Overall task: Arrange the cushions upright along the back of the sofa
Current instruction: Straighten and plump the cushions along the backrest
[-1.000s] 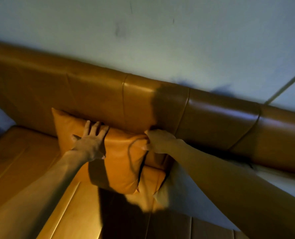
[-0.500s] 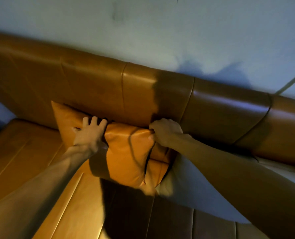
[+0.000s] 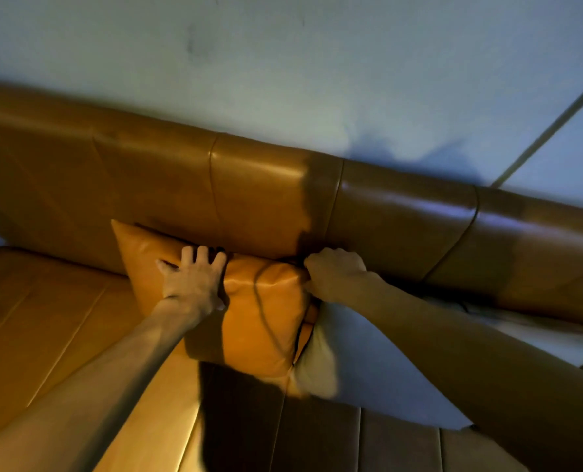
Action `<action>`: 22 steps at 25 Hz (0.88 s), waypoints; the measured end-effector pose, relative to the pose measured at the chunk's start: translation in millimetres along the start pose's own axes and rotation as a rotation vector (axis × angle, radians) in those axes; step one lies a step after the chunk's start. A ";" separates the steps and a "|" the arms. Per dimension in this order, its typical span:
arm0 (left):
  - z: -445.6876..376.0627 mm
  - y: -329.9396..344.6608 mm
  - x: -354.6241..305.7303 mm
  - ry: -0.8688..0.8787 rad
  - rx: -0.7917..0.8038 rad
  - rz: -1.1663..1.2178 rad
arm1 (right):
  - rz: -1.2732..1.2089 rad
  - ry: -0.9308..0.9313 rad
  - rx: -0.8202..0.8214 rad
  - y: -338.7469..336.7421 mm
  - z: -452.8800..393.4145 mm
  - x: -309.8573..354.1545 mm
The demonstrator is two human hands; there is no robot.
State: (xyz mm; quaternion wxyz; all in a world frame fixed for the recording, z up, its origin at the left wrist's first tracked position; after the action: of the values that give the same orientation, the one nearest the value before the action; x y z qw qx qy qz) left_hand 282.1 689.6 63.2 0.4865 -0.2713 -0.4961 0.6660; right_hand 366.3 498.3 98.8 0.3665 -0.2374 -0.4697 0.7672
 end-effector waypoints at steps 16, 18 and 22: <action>-13.6 -5.8 -26.9 0.217 0.230 0.030 | -0.294 -0.109 -0.074 16.7 10.9 -23.7; -16.0 -4.3 -28.7 0.206 0.221 0.031 | -0.359 -0.116 -0.063 20.4 7.6 -26.8; -14.1 -2.3 -34.9 0.164 0.246 0.013 | -0.394 -0.053 -0.044 28.0 -3.9 -32.6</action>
State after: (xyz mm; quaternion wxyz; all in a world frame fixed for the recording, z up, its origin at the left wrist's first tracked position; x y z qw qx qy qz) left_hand 308.1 663.3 56.0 0.5505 -0.2664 -0.3676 0.7006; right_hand 379.7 466.7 72.6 0.4919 -0.1284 -0.5332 0.6762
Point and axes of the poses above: each hand's wrist, its own z-axis away from the middle knuckle, its own y-axis out of the palm, x = y × z, the point moved 6 cm from there along -z, towards the middle knuckle, and after that the axes turned 1 degree about -y, right-handed, at the moved point
